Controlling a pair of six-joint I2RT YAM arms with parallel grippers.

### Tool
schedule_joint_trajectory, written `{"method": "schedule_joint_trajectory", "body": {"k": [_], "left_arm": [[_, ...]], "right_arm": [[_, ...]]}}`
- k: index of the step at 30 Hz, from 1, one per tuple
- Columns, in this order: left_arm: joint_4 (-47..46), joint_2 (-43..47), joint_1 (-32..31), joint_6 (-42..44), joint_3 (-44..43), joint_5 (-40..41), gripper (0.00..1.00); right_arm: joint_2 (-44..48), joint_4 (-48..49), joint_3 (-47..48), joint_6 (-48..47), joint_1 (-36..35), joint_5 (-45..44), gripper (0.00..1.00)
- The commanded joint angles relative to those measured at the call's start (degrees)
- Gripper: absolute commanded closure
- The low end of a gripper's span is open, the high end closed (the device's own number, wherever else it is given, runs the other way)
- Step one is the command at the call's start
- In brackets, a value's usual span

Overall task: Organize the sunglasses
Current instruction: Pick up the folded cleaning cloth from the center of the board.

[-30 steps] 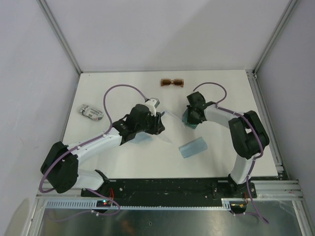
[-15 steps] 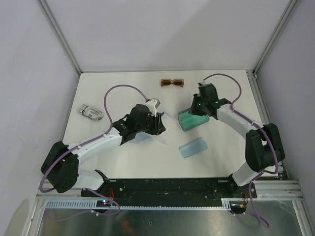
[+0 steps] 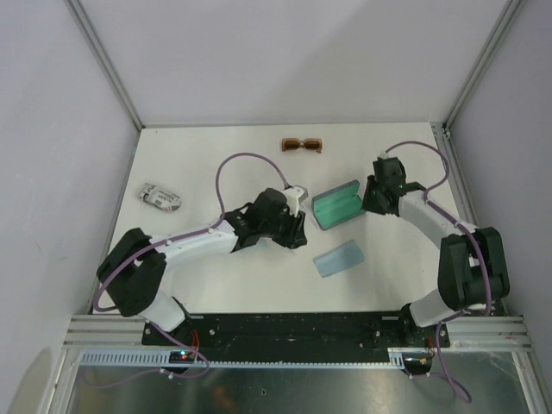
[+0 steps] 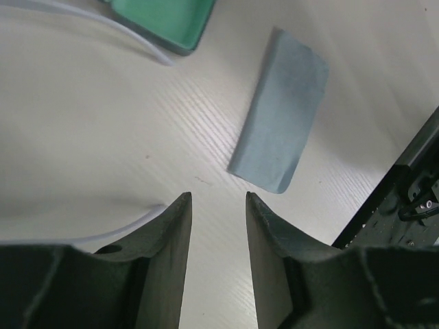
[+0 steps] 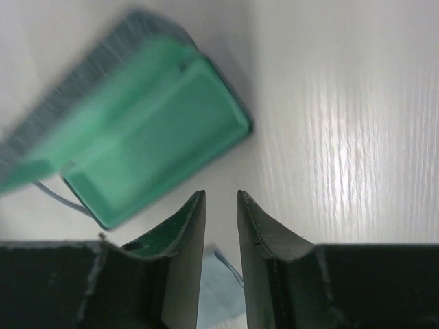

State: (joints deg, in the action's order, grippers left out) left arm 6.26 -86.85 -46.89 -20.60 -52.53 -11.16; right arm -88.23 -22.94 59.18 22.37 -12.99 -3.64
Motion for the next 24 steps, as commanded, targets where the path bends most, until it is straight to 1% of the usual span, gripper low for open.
{"method": "schedule_joint_trajectory", "body": {"k": [1, 5, 9, 13, 19, 24], "left_arm": [[-1.94, -3.02, -2.30, 2.05, -3.08, -0.96, 0.58], [-2.01, -5.46, -3.22, 2.05, -3.62, -0.89, 0.58], [-1.99, -6.91, -3.72, 1.65, -3.96, -0.13, 0.57], [-2.14, -7.89, -4.07, 0.86, -4.00, 0.55, 0.57], [-2.52, -9.13, -5.24, 0.42, -4.07, 1.01, 0.57], [-2.65, -9.96, -5.67, 0.30, -4.36, 0.97, 0.57]], "right_arm": [[6.78, -1.03, -7.12, -0.77, -1.19, 0.24, 0.69], [9.87, -2.53, -11.24, -1.18, -6.36, -2.42, 0.64], [11.58, -2.16, -13.82, -0.72, -9.76, -2.07, 0.61], [10.91, -1.67, -14.38, -0.56, -10.73, -1.78, 0.63], [7.56, -0.53, -14.38, -0.79, -11.52, -1.81, 0.66], [4.85, 0.55, -14.40, -0.93, -12.42, -1.80, 0.68]]}}
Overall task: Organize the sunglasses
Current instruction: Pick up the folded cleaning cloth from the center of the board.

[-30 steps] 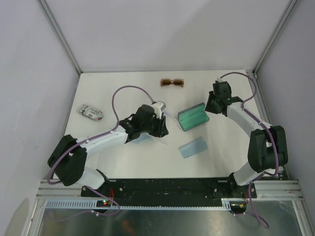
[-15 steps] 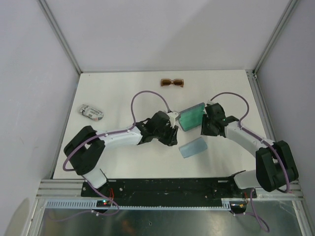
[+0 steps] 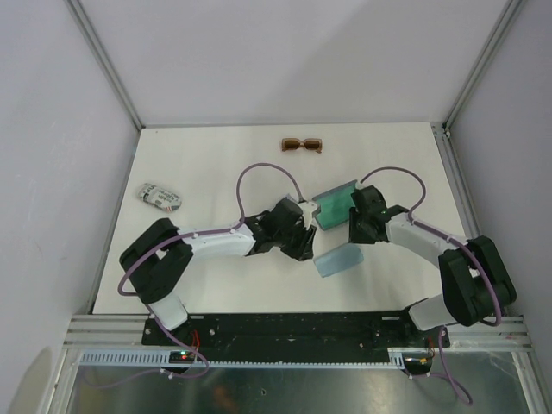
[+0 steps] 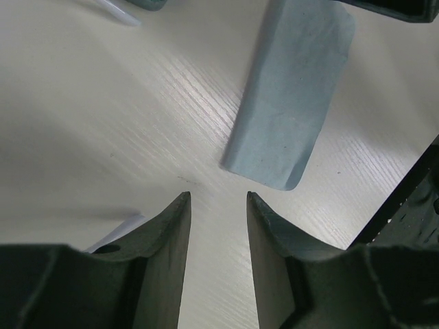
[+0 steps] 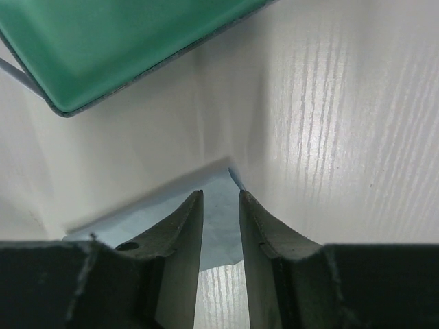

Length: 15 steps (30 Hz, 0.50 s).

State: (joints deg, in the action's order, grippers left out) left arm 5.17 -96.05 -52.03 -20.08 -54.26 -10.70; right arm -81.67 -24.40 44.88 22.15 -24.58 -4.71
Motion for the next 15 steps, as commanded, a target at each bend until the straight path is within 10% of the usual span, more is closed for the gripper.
{"method": "schedule_joint_trajectory", "body": {"k": [1, 15], "left_arm": [[-1.56, -0.91, -0.62, -0.23, -2.71, 0.51, 0.57], [-1.83, -3.83, -1.56, 0.03, -3.78, 0.67, 0.57]], "right_arm": [[-2.25, 2.18, -0.08, -0.71, -0.92, -0.78, 0.68], [-7.78, 3.07, -0.15, -0.13, -2.30, -4.86, 0.77]]}}
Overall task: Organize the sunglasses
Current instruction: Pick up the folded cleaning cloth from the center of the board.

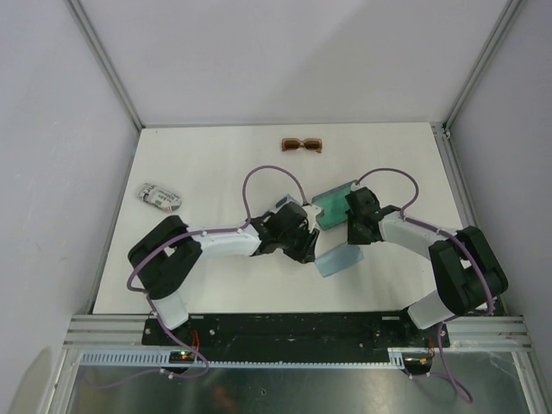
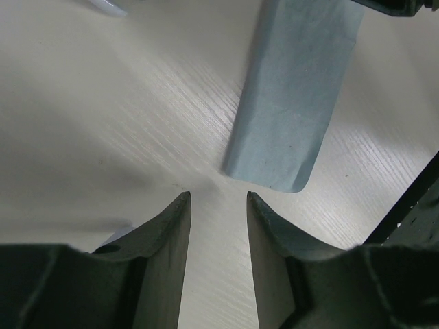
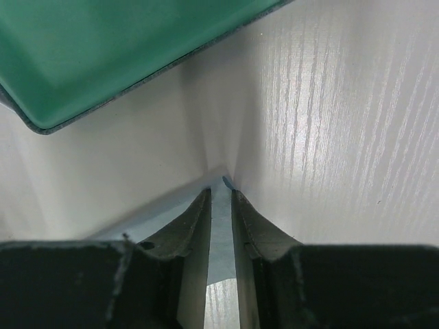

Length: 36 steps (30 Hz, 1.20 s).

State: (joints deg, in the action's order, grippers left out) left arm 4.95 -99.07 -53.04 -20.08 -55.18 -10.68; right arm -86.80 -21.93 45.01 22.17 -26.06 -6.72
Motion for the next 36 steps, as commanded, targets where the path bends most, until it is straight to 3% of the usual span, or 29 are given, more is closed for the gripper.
{"method": "schedule_joint_trajectory", "body": {"k": [1, 19, 36], "left_arm": [[-1.61, -1.10, -0.57, 0.04, -2.98, 0.65, 0.57], [-1.52, -6.73, -1.54, -0.14, -5.69, 2.50, 0.59], [-1.52, -6.44, -2.42, 0.41, -5.07, -0.55, 0.78]], "right_arm": [[-2.61, 0.59, -0.32, -0.13, -0.91, -3.07, 0.77], [2.16, -0.39, 0.39, -1.37, -0.28, -2.65, 0.72], [-1.95, 1.57, 0.86, -2.41, 0.41, -0.45, 0.70]]}}
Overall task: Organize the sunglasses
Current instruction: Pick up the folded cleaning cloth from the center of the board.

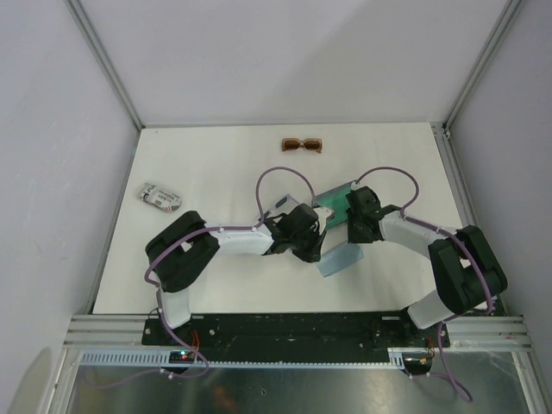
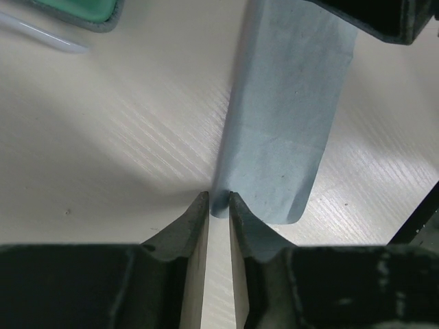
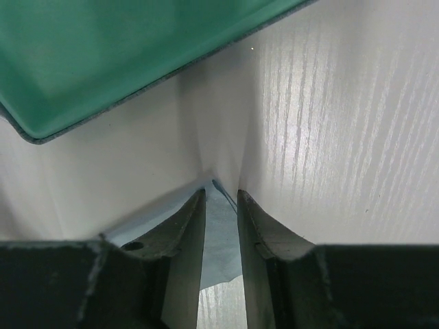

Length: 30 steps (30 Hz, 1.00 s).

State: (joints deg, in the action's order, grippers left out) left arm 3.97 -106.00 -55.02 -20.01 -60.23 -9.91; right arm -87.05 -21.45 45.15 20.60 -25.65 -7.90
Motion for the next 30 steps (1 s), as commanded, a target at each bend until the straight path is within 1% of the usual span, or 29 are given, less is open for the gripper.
{"method": "schedule_joint_trajectory", "body": {"k": [1, 8, 11, 15, 16, 22, 30], "left_arm": [[-0.54, 0.60, -0.43, 0.33, 0.05, -1.50, 0.80], [-0.53, 0.37, -0.43, 0.36, -0.15, -2.38, 0.94], [-0.53, 0.06, -0.37, 0.38, -0.43, -2.50, 0.99], [-0.45, 0.05, -0.30, 0.39, -0.81, -2.16, 1.00], [-0.45, 0.02, -0.28, 0.44, -0.92, -2.10, 1.00], [-0.10, -0.44, -0.02, 0.68, -2.63, -1.52, 1.00], [0.44, -1.73, 0.43, 0.15, -7.34, 1.75, 1.00]], "right_arm": [[-1.94, 1.16, 0.73, -0.83, -0.18, 0.84, 0.70], [-3.30, 1.23, 0.73, -0.75, -0.72, 1.55, 0.73], [-3.16, 1.18, 0.73, -0.78, -0.80, 1.89, 0.80], [-2.12, 0.80, 0.73, -0.96, -0.82, 2.07, 0.96], [-1.74, 0.76, 0.73, -1.03, -0.81, 2.17, 0.98], [1.83, 1.33, 0.72, -0.67, -0.24, 2.10, 1.00], [4.61, 3.02, 0.77, -0.30, 3.62, 3.40, 1.00]]}}
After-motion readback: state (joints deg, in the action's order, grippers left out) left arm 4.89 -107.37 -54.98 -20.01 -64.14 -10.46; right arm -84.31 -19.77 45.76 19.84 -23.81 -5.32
